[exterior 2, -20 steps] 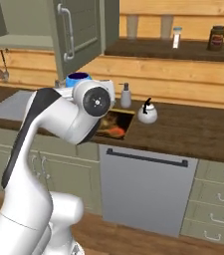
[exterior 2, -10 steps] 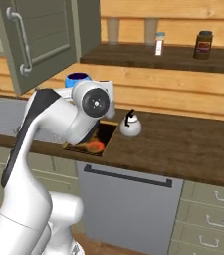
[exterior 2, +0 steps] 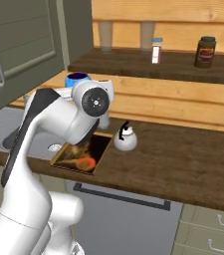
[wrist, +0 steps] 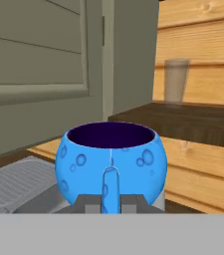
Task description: Pick the kettle from the counter and place it on the tray. Then pick the mug from the cabinet and place it on the tray. Then close the cabinet doors.
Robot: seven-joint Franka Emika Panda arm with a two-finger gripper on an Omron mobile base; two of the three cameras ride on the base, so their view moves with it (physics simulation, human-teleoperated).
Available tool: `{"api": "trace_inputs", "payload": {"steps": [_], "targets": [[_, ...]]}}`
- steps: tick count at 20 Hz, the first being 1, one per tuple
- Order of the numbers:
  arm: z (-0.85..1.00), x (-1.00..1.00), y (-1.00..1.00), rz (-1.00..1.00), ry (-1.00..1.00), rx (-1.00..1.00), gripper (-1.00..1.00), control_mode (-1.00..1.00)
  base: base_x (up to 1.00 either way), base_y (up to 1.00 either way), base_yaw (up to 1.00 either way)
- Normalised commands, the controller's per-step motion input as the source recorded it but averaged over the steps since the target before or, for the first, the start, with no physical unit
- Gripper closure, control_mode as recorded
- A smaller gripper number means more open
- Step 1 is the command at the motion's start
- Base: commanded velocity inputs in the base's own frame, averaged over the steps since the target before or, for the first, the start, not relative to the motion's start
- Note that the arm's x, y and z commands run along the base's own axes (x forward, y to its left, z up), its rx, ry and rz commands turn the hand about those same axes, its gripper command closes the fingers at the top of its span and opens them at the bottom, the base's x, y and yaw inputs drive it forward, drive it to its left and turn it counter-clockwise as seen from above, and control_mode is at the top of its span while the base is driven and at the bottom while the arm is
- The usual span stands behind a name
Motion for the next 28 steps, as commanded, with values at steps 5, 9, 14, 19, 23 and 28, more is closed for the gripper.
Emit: {"api": "trace_inputs", "payload": {"steps": [5, 9, 14, 19, 23, 28], "targets": [[0.0, 0.0, 0.0, 0.0, 0.0, 0.0, 1.0, 1.0, 0.32, -0.12, 0.0], [-0.45, -0.05, -0.05, 0.01, 0.0, 0.01, 1.0, -1.0, 0.02, -0.08, 0.0], [-1.0, -0.01, -0.18, 0.12, 0.0, 0.0, 1.0, -1.0, 0.0, 0.0, 0.0], [-1.0, 0.0, -0.22, 0.14, 0.0, 0.0, 1.0, -1.0, 0.0, 0.0, 0.0], [-0.93, 0.0, -0.07, 0.11, 0.03, 0.0, 1.0, -1.0, 0.0, 0.0, 0.0], [-0.66, 0.1, 0.02, 0.12, 0.05, 0.0, 1.0, -1.0, 0.0, 0.0, 0.0]]}}
